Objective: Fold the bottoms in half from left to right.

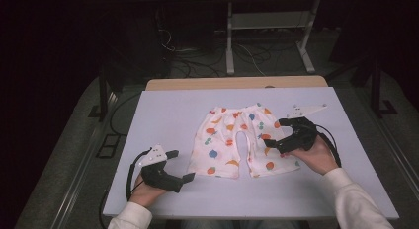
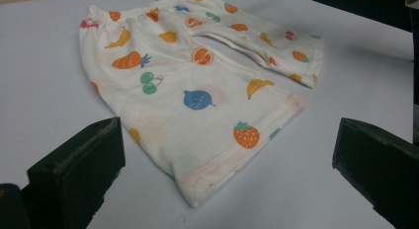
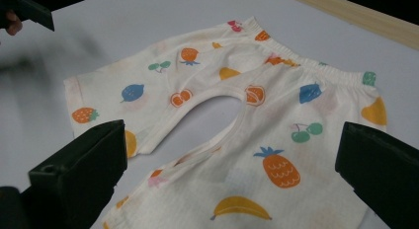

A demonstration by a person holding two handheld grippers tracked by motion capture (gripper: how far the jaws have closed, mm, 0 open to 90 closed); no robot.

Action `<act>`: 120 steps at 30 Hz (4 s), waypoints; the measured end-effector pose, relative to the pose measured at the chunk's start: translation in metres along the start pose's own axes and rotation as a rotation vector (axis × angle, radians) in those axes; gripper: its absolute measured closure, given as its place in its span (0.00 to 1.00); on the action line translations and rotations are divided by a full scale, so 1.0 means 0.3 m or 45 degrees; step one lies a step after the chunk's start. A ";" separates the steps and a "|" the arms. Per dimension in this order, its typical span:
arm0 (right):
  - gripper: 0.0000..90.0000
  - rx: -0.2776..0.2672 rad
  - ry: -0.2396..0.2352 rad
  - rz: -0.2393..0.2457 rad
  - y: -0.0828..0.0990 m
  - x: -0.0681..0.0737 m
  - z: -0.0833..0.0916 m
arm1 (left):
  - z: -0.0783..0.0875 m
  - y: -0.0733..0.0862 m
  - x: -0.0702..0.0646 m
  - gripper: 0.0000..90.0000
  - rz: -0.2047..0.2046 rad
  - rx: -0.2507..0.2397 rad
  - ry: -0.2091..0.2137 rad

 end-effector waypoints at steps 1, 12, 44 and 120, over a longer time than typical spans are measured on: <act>0.00 -0.001 -0.003 -0.002 -0.004 0.000 -0.002 | -0.001 0.000 0.000 0.00 0.002 0.000 0.001; 0.00 0.017 -0.026 0.005 -0.058 -0.004 -0.058 | -0.001 0.000 -0.001 0.00 0.001 -0.001 0.002; 0.00 0.048 -0.045 -0.034 -0.175 -0.070 -0.204 | 0.001 0.000 -0.007 0.00 -0.003 -0.002 0.013; 0.00 0.142 -0.094 -0.095 -0.360 -0.124 -0.690 | -0.012 0.008 -0.004 0.00 0.012 0.006 0.039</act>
Point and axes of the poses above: each handheld gripper's, and its own axes: z roughly backward along the jaws, y roughly out of its underside, x roughly to its left, the point moved 7 cm from there along -z, roughly forward along the jaws, and after that the axes turned 2 degrees about -x, right-handed, at the moved point
